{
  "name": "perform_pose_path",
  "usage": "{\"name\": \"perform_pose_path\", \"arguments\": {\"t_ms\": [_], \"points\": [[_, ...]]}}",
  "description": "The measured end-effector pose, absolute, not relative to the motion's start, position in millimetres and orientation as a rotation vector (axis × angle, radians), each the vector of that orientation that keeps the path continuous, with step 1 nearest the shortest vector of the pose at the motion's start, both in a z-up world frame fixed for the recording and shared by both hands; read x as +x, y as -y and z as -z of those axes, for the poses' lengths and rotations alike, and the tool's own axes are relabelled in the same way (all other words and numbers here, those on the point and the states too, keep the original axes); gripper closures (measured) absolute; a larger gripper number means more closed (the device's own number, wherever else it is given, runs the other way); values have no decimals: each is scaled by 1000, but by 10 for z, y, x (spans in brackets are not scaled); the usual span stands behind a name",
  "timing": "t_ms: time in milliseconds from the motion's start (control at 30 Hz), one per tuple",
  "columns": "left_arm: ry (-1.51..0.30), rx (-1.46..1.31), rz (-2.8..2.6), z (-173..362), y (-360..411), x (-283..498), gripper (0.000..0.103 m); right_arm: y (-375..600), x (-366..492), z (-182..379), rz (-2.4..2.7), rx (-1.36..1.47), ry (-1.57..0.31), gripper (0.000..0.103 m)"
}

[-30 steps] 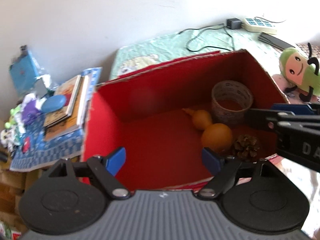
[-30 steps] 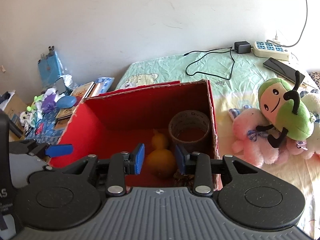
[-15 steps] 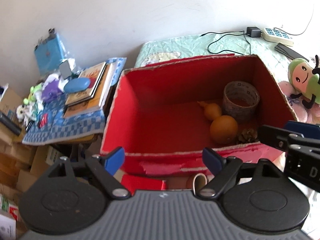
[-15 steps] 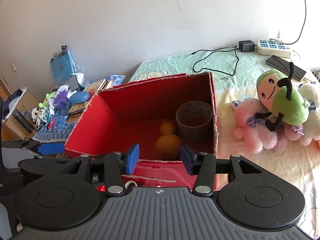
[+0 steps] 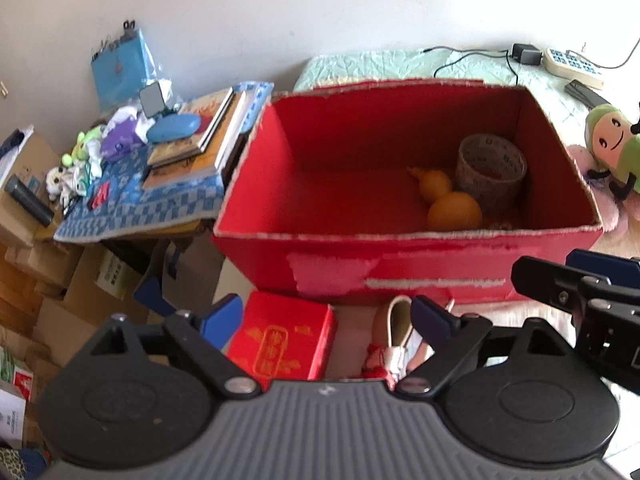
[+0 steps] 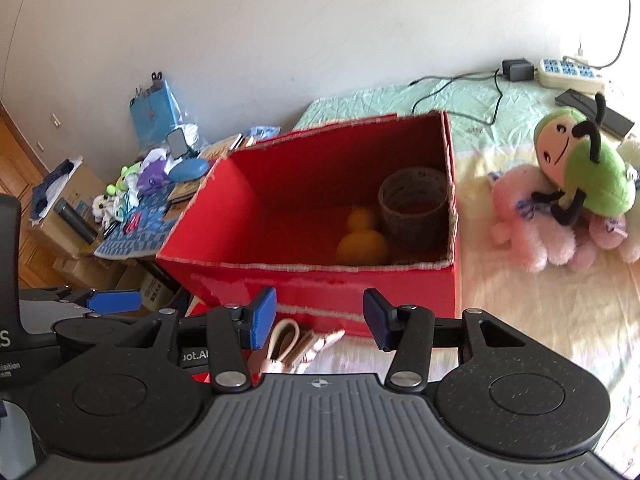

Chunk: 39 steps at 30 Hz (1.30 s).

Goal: Organize objects
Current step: 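Withdraw the right gripper from the box toward the beige sandal, then grasp the beige sandal with red ribbon by its strap, right gripper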

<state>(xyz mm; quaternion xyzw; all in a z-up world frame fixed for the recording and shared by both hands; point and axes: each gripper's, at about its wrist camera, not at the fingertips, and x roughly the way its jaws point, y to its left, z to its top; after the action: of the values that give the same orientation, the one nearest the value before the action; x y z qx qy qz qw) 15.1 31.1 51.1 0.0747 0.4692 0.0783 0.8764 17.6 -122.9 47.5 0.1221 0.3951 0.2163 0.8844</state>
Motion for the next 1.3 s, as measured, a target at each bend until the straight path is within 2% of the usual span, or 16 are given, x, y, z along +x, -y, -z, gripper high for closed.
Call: {"name": "perform_pose_path", "arguments": {"t_ms": [967,1100,1300], "points": [[-1132,153,-102,74,-463,175,11,1166,294,-32,-445,376,-1055,53],[-1156,137,-66,141,-536,210,10,1094,347,28,-448,402,-1091,58],[-1151,132,-8,160,-632,238,8,944,374,48,-465,404,-1101,59]]}}
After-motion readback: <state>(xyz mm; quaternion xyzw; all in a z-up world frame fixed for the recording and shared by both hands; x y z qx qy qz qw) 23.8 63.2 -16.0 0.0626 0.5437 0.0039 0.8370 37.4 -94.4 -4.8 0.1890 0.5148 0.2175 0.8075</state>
